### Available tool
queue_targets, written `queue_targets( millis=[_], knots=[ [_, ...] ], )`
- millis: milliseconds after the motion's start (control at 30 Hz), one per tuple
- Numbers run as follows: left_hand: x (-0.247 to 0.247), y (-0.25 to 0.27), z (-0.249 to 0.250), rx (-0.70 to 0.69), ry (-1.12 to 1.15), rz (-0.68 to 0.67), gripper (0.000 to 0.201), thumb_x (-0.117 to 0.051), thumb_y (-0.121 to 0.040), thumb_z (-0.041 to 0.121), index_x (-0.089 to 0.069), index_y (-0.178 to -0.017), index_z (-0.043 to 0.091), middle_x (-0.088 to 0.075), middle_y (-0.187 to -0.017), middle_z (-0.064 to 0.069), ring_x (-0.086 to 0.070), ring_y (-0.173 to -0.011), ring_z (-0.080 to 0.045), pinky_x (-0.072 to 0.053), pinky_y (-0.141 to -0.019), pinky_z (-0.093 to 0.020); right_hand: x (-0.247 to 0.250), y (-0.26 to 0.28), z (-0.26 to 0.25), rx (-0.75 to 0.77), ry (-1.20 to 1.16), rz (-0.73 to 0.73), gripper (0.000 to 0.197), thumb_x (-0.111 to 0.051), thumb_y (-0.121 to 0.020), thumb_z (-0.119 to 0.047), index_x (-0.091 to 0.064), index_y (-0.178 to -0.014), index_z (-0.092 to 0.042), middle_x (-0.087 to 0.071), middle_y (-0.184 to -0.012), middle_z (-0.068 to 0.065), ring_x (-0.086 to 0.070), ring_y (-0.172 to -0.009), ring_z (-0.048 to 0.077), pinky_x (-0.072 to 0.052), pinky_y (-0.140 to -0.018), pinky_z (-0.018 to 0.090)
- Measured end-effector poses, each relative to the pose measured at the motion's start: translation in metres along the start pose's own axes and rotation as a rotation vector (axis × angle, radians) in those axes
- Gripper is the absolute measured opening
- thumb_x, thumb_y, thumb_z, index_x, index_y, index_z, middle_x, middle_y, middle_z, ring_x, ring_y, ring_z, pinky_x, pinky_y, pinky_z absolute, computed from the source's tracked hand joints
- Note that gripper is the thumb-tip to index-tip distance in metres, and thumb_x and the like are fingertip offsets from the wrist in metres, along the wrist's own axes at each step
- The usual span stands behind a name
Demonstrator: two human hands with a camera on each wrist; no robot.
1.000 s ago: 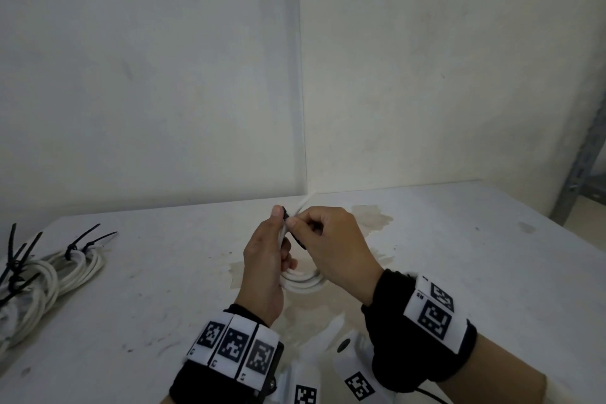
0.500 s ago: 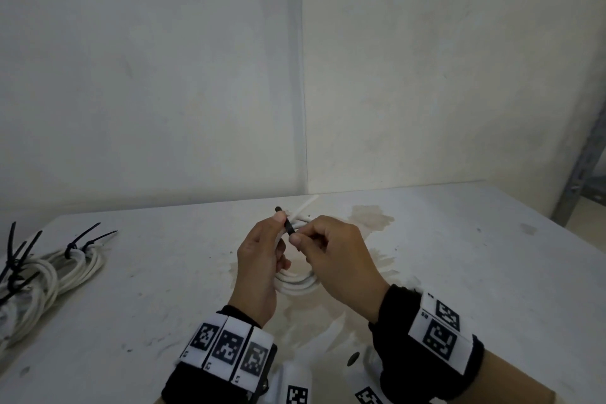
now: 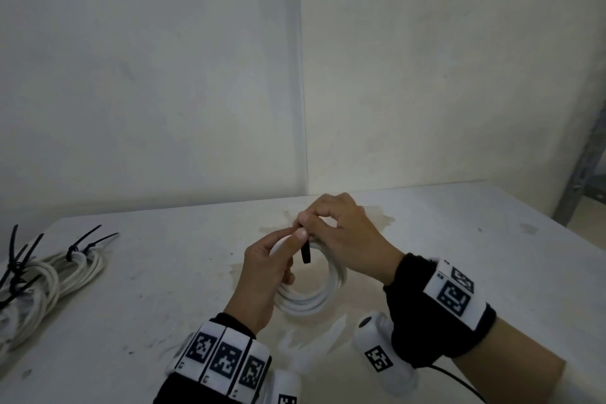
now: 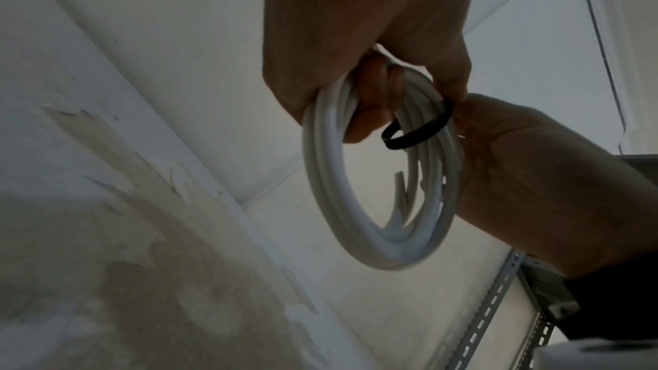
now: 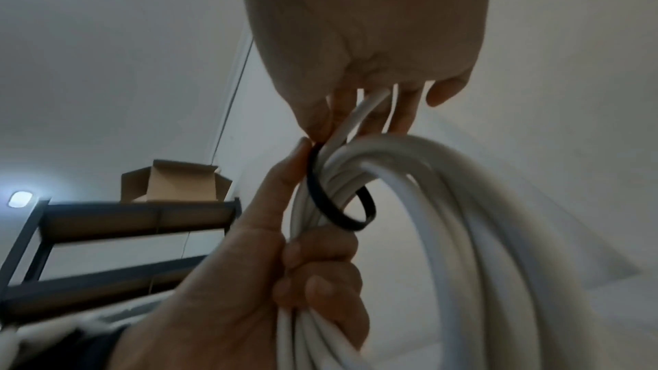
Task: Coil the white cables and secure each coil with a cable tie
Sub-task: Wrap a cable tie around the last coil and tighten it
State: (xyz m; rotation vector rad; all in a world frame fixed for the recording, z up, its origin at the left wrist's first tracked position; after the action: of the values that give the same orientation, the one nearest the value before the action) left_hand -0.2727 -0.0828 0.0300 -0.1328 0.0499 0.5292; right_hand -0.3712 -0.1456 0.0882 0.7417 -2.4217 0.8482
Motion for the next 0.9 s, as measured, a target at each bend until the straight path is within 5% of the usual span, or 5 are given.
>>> queue_targets(
  millis=[133, 233, 500, 700, 900],
  knots=[
    [-0.001, 0.0, -0.001, 0.018, -0.008, -0.003, 0.028, -0.06, -0.085, 0.025, -0.067, -0.058, 0.023, -0.034, -0.042, 0.008, -0.031, -0.043, -0.009, -0.033, -0.051, -0.028, 0.001, 0.0, -0.002, 0.005, -0.046, -0.038, 0.027, -0.051, -0.094, -0.02, -0.067, -0.08, -0.005, -0.064, -0.076, -0.006, -0.06, -0.078, 0.016, -0.047, -0.077, 0.03],
    [-0.004, 0.001, -0.001, 0.03, -0.003, 0.007, 0.037, -0.059, -0.086, 0.024, -0.065, -0.049, 0.026, -0.032, -0.041, 0.008, -0.03, -0.043, -0.009, -0.032, -0.051, -0.027, 0.005, 0.0, -0.007, 0.048, -0.023, 0.036, 0.027, -0.049, -0.095, -0.019, -0.064, -0.079, -0.003, -0.065, -0.076, 0.006, -0.059, -0.075, 0.024, -0.046, -0.073, 0.035],
    [-0.005, 0.001, 0.0, 0.028, -0.025, 0.019, 0.027, -0.062, -0.083, 0.028, -0.065, -0.057, 0.024, -0.032, -0.041, 0.009, -0.03, -0.042, -0.009, -0.034, -0.05, -0.026, 0.019, -0.007, -0.003, -0.016, -0.254, 0.191, 0.028, -0.047, -0.095, -0.013, -0.054, -0.069, -0.018, -0.056, -0.059, 0.001, -0.056, -0.049, 0.005, -0.048, -0.06, 0.02],
    [0.0, 0.001, 0.0, 0.019, -0.002, 0.04, 0.024, -0.057, -0.087, 0.034, -0.068, -0.076, 0.015, -0.037, -0.043, 0.013, -0.034, -0.046, -0.008, -0.036, -0.05, -0.024, -0.001, -0.006, 0.001, -0.054, -0.257, 0.014, 0.021, -0.059, -0.089, -0.019, -0.062, -0.07, -0.01, -0.06, -0.065, -0.001, -0.051, -0.057, 0.0, -0.042, -0.06, 0.012],
    [0.0, 0.004, -0.003, 0.044, 0.142, 0.02, 0.026, -0.051, -0.09, 0.032, -0.063, -0.082, 0.011, -0.033, -0.047, 0.007, -0.03, -0.042, -0.007, -0.035, -0.05, -0.024, 0.01, -0.01, 0.004, -0.021, -0.236, 0.081, 0.023, -0.058, -0.089, -0.014, -0.057, -0.072, 0.001, -0.066, -0.076, 0.017, -0.06, -0.071, 0.031, -0.049, -0.074, 0.04]
  ],
)
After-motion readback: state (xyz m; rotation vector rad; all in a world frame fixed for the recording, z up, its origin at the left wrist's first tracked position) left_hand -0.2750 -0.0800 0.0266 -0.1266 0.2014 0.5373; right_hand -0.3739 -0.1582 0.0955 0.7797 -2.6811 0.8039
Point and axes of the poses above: each hand's wrist, its own y-axis away from the middle knuckle, its own x-axis out of the back of the hand, z = x × y, the point moved 8 cm from there along -y, towards the middle knuckle
